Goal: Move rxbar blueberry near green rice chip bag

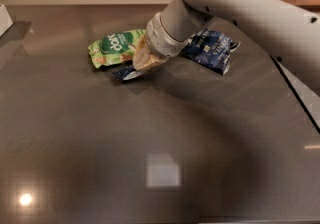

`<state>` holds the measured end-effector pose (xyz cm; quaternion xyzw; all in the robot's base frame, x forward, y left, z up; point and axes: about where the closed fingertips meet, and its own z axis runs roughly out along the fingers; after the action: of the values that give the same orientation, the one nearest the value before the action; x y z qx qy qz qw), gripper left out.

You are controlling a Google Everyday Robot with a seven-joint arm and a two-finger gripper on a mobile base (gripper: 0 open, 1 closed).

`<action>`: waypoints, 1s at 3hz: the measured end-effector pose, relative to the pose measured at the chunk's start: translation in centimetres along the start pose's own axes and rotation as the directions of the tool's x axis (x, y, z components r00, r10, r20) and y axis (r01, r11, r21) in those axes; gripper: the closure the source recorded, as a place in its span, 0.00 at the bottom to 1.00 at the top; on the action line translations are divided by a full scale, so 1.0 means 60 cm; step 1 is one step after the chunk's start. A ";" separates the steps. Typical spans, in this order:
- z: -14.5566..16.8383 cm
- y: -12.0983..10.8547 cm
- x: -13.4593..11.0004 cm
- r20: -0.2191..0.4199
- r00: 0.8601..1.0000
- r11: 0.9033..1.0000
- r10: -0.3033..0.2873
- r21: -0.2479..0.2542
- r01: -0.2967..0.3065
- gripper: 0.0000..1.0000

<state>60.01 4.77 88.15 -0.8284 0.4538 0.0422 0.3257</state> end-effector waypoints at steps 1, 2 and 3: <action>0.011 -0.021 0.030 0.000 1.000 0.999 -0.008 0.036 0.008 0.57; 0.022 -0.027 0.042 0.005 1.000 0.999 -0.012 0.050 0.012 0.36; 0.024 -0.026 0.040 0.007 1.000 0.999 -0.013 0.046 0.013 0.12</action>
Offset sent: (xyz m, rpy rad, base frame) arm 0.0429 -0.0089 -0.0167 0.0466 -0.0583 -0.0126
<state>62.98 4.48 86.91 -0.8234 0.4481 0.0325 0.3467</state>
